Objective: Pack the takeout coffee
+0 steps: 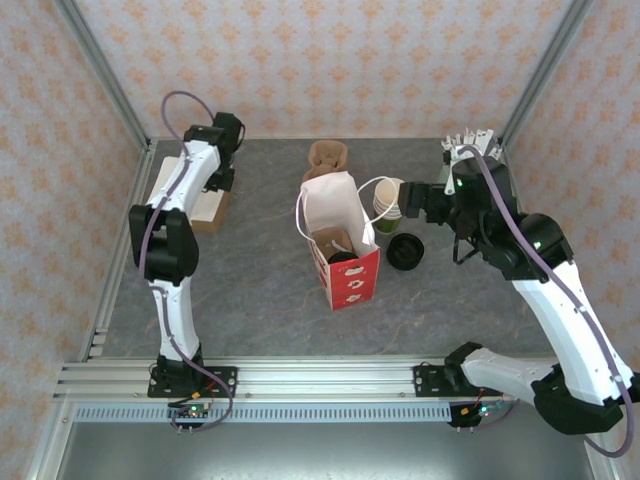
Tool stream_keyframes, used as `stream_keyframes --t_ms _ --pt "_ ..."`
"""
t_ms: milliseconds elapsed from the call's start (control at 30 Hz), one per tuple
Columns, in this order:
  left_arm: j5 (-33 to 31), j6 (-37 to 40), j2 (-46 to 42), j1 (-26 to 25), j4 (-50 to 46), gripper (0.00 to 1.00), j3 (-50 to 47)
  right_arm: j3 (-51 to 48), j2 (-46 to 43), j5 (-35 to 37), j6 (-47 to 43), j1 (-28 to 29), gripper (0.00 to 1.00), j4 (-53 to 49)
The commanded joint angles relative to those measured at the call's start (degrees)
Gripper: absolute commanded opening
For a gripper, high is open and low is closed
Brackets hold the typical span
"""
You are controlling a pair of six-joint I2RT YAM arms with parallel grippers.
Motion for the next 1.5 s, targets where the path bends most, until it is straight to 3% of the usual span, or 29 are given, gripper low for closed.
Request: stream_keyframes --t_ms 0,233,600,833,1467 --pt "4.7 -0.7 -12.0 0.2 -5.3 0.0 6.0 1.6 0.0 -2.7 2.4 -3.5 0.99 -2.5" --pt "18.9 -5.3 -24.9 0.1 -6.7 0.0 14.6 0.9 -0.7 -5.7 3.3 -11.0 0.99 -4.4" --pt "51.2 -23.5 -34.9 -1.2 9.8 0.0 17.8 0.1 -3.4 -5.9 5.5 -11.3 0.99 -5.7" --pt "53.8 -28.5 -36.0 -9.8 11.8 0.0 17.7 -0.2 -4.1 -6.1 7.0 -11.3 0.99 -5.4" --pt "62.4 -36.4 -31.4 -25.7 25.8 0.0 10.5 -0.5 -4.2 -6.1 8.9 -11.3 0.99 -4.8"
